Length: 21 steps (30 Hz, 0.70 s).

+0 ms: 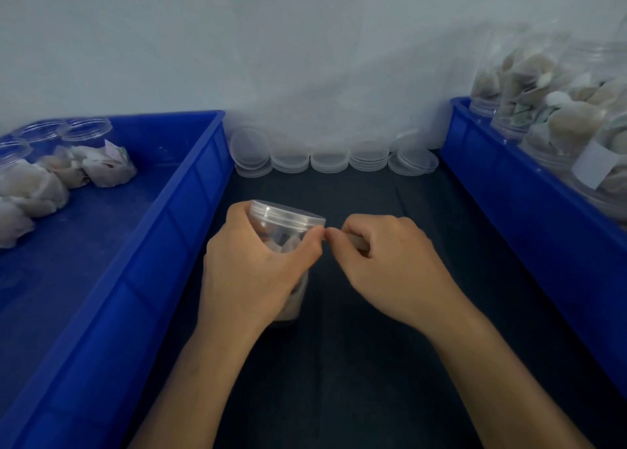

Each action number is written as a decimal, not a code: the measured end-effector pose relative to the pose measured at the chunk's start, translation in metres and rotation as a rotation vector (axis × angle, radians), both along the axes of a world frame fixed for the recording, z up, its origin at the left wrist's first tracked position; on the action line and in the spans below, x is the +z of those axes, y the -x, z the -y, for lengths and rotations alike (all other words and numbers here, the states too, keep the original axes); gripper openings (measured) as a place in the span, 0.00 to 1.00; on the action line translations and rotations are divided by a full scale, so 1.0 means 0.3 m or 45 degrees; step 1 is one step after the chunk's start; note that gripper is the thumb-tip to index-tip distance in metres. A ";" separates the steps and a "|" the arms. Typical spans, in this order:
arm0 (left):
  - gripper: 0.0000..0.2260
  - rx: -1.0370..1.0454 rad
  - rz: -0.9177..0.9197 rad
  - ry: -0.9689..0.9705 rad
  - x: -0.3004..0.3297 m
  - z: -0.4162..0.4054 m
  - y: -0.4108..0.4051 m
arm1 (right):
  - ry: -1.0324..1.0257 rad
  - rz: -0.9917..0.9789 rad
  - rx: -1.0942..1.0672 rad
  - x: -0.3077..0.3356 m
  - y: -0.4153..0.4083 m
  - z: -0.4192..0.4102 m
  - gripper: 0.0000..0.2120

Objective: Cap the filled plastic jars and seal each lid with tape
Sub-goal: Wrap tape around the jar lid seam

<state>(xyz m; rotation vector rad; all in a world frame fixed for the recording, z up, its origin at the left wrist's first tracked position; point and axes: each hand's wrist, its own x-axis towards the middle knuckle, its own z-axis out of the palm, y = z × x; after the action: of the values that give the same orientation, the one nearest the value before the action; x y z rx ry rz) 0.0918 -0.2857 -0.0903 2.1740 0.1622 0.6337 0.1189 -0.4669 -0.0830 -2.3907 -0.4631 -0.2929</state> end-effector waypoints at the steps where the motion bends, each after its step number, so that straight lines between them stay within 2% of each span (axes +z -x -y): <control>1: 0.30 -0.012 -0.012 0.015 0.001 -0.001 -0.001 | 0.011 0.017 -0.009 0.000 0.002 0.000 0.22; 6: 0.34 -0.053 -0.067 0.091 0.007 -0.015 -0.005 | 0.014 -0.016 -0.010 0.005 0.009 -0.001 0.22; 9: 0.29 -0.032 -0.072 0.078 0.002 -0.016 -0.005 | -0.009 -0.091 0.013 0.006 0.007 0.006 0.20; 13: 0.27 -0.011 -0.065 0.046 0.004 -0.012 0.000 | 0.027 -0.013 0.019 0.007 0.008 0.001 0.19; 15: 0.29 -0.020 -0.075 0.046 0.004 -0.012 -0.003 | 0.044 0.037 0.009 0.006 0.010 -0.002 0.19; 19: 0.40 -0.046 -0.117 0.074 0.013 -0.016 -0.005 | 0.060 0.096 -0.006 0.000 0.009 -0.001 0.20; 21: 0.36 -0.040 -0.121 0.084 0.014 -0.015 -0.004 | 0.058 0.109 -0.002 -0.001 0.009 -0.002 0.21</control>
<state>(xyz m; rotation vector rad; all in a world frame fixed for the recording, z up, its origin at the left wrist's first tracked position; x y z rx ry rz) 0.0929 -0.2810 -0.0860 2.1400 0.1961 0.5009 0.1162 -0.4662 -0.0834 -2.4302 -0.5120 -0.3909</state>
